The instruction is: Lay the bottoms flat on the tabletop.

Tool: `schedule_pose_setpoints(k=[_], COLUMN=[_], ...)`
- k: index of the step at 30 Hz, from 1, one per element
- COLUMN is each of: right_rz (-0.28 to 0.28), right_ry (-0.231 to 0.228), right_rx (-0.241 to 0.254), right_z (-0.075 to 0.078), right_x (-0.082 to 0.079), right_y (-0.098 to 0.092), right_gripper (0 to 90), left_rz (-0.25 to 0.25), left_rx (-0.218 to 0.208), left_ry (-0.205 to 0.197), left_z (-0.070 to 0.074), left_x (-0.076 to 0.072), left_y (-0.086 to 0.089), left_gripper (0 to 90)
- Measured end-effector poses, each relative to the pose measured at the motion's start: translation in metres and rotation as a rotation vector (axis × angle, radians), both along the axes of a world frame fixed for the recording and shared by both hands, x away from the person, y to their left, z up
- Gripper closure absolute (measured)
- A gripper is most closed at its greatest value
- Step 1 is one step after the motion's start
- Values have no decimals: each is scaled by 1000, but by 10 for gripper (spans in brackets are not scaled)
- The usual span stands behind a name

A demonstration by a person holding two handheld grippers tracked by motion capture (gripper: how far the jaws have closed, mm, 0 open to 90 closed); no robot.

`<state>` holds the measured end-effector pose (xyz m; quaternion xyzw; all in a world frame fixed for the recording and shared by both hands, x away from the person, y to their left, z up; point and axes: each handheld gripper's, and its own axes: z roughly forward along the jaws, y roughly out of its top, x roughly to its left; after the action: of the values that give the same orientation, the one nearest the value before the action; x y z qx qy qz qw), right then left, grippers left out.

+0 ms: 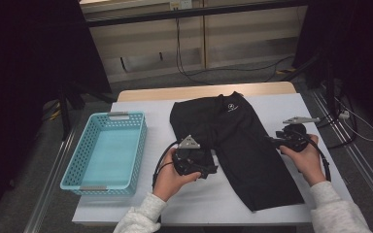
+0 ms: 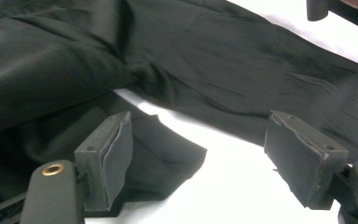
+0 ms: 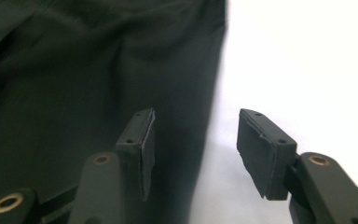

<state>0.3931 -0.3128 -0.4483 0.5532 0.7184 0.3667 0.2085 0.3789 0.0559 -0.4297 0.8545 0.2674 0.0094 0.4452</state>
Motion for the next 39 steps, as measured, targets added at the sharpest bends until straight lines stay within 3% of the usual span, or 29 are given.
schedule_pose_setpoints(k=[6, 8, 10, 12, 14, 16, 18, 27, 30, 33, 38, 39], right_rz=[-17, -23, -21, -12, 16, 13, 20, 8, -6, 7, 25, 27], right_ry=[7, 31, 58, 47, 38, 50, 54, 70, 36, 24, 49, 36], right_rx=[29, 10, 2, -32, -64, -32, -37, -7, -12, -3, -17, -28], right_z=[-6, -9, -12, -14, -14, -14, -13, -13, -12, -11, -14, -15], right_x=[17, 20, 22, 23, 23, 21, 21, 18, 20, 24, 34, 36], right_y=[-2, -2, -2, -2, -2, -3, -5, -15, -12, -9, 0, 2], right_gripper=[510, 529, 591, 658, 789, 836, 900, 900, 709, 631, 610, 610], left_rz=[32, 43, 54, 64, 74, 84, 87, 83, 91, 96, 117, 125], left_rx=[6, 11, 8, 6, 6, 8, 9, 12, 9, 14, 27, 27], left_ry=[2, 2, 1, 4, 3, 3, 3, -6, -11, -10, -15, -15], left_z=[2, 2, 2, 2, 2, 1, 0, 3, 4, 4, 3, 2], left_x=[4, 5, 6, 7, 8, 8, 8, 7, 7, 8, 7, 7], left_y=[8, 11, 13, 16, 19, 20, 21, 21, 22, 23, 29, 30], left_gripper=[225, 222, 222, 221, 220, 220, 220, 219, 217, 212, 204, 203])
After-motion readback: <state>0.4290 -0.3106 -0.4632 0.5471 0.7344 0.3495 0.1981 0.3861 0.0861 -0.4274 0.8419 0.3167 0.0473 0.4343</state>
